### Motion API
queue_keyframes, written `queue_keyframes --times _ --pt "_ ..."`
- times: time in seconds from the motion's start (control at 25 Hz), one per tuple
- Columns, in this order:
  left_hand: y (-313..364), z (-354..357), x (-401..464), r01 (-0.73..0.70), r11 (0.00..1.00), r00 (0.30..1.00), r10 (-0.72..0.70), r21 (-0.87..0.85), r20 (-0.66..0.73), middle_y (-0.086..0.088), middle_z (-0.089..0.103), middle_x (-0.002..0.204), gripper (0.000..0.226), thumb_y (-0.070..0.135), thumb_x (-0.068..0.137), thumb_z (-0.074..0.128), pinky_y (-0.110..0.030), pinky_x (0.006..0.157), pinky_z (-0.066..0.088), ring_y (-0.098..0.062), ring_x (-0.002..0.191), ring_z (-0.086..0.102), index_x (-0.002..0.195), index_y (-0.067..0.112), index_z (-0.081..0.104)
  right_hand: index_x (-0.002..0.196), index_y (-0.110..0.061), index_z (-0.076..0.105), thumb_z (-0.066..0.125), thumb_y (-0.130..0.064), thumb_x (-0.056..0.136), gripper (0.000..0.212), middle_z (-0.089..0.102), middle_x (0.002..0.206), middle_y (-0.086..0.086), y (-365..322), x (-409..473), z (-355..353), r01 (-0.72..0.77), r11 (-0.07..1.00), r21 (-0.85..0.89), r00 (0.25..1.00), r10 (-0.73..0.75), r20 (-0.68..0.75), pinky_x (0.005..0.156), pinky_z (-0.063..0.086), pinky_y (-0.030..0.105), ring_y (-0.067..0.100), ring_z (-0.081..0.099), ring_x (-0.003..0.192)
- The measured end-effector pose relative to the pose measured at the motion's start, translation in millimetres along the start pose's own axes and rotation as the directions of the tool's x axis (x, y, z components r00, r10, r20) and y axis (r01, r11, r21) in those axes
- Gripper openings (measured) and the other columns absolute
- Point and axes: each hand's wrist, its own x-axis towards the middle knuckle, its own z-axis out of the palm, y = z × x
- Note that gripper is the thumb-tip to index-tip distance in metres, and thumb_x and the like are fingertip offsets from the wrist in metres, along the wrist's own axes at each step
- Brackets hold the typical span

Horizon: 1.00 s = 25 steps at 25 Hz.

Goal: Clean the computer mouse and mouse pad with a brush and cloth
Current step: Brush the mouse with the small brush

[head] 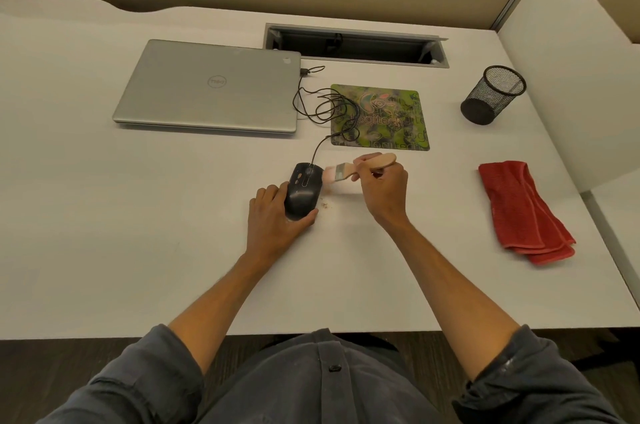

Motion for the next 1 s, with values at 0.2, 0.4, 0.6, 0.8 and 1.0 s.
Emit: queue_keyframes --times 0.2,0.4,0.6,0.8,1.0 --pt "0.9 -0.1 -0.1 0.002 1.000 1.000 -0.002 -0.009 0.003 -0.004 0.057 0.097 0.064 0.058 0.073 0.069 -0.033 0.079 0.039 -0.021 0.090 0.045 0.115 0.011 0.057 0.084 -0.015 0.071 0.064 -0.019 0.091 0.010 0.070 0.066 -0.006 -5.2 12.7 9.8 -0.085 0.995 0.046 0.995 0.083 0.046 0.071 0.056 0.026 0.010 0.070 0.067" --pt "0.2 0.3 -0.2 0.007 1.000 1.000 -0.007 -0.005 0.017 -0.005 0.058 0.101 0.067 0.059 0.073 0.068 -0.032 0.079 0.039 -0.019 0.091 0.045 0.118 0.011 0.056 0.093 -0.009 0.073 0.063 -0.020 0.092 0.015 0.071 0.068 -0.005 -5.1 17.5 11.0 -0.062 0.998 0.014 0.997 0.061 0.049 0.068 0.055 0.020 0.007 0.069 0.066" --pt "1.2 -0.7 0.0 0.004 1.000 1.000 -0.004 -0.004 0.022 -0.005 0.057 0.101 0.069 0.060 0.074 0.068 -0.033 0.080 0.039 -0.020 0.091 0.046 0.120 0.011 0.055 0.096 -0.010 0.073 0.063 -0.021 0.092 0.015 0.070 0.069 -0.007 -5.2 15.8 8.5 -0.068 0.998 0.008 0.998 0.068 0.015 0.065 0.053 0.014 0.004 0.068 0.066" --pt "1.2 -1.8 -0.5 -0.006 1.000 1.000 0.007 -0.003 0.019 -0.004 0.057 0.096 0.068 0.061 0.073 0.068 -0.031 0.077 0.038 -0.021 0.089 0.046 0.118 0.012 0.056 0.091 -0.013 0.072 0.062 -0.019 0.092 0.011 0.070 0.069 -0.005 -0.2 14.0 -1.9 -0.106 0.994 -0.029 0.994 0.107 0.034 0.071 0.055 0.023 0.008 0.068 0.068" --pt "6.6 -3.3 -2.3 0.003 0.999 1.000 -0.003 0.049 -0.001 -0.004 0.056 0.100 0.087 0.075 0.067 0.056 -0.030 0.077 0.036 -0.020 0.090 0.046 0.126 0.012 0.051 0.088 -0.014 0.074 0.065 -0.020 0.089 0.010 0.072 0.067 -0.001 2.8 19.8 -24.1 -0.226 0.940 0.256 0.973 0.230 0.014 0.064 0.048 0.019 0.008 0.067 0.066"
